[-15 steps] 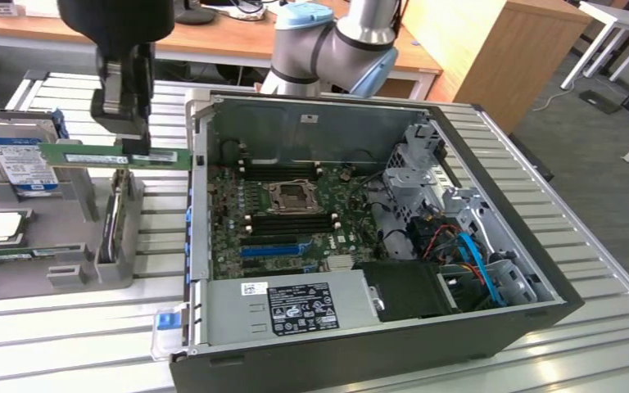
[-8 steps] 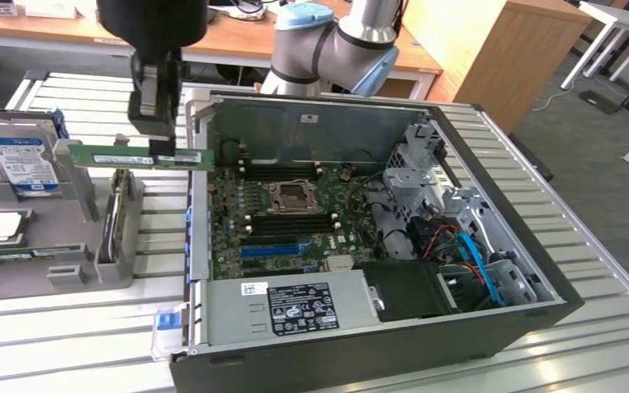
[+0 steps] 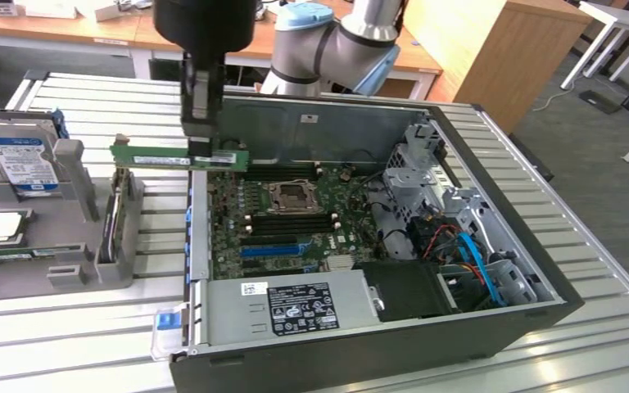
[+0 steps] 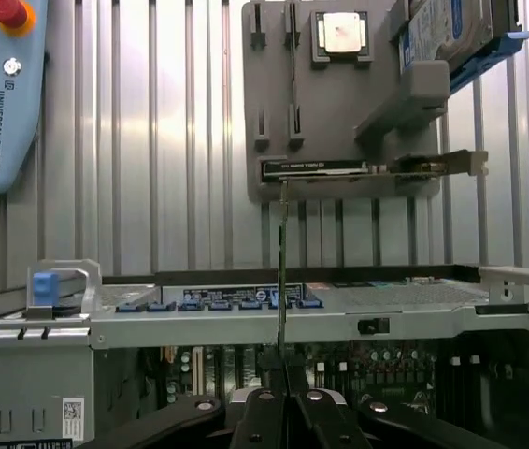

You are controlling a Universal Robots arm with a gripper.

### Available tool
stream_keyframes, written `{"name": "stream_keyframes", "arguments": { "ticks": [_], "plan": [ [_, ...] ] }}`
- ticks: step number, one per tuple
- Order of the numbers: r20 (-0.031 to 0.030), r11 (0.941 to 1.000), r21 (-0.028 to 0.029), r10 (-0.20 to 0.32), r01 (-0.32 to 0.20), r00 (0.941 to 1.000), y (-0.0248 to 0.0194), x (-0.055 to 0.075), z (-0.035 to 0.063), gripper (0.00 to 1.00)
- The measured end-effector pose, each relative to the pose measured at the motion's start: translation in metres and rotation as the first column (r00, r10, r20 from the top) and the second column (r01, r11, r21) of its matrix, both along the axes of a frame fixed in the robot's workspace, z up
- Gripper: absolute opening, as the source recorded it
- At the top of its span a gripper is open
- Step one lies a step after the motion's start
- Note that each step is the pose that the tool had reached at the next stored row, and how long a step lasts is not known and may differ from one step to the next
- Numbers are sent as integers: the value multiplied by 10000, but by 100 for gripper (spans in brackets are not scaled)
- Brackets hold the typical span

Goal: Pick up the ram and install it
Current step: 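Pick up the ram and move it above insertion slot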

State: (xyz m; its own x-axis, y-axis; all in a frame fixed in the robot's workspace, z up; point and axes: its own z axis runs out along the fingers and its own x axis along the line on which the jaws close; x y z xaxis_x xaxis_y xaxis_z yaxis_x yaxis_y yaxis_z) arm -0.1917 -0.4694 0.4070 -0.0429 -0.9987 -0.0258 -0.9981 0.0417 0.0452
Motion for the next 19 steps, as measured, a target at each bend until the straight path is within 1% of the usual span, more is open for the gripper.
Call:
{"name": "stream_keyframes", "arguments": {
  "ticks": [19],
  "plan": [
    [0, 10000, 1, -1, 1, 10000, 0, 863, -18, 11]
  ]
}}
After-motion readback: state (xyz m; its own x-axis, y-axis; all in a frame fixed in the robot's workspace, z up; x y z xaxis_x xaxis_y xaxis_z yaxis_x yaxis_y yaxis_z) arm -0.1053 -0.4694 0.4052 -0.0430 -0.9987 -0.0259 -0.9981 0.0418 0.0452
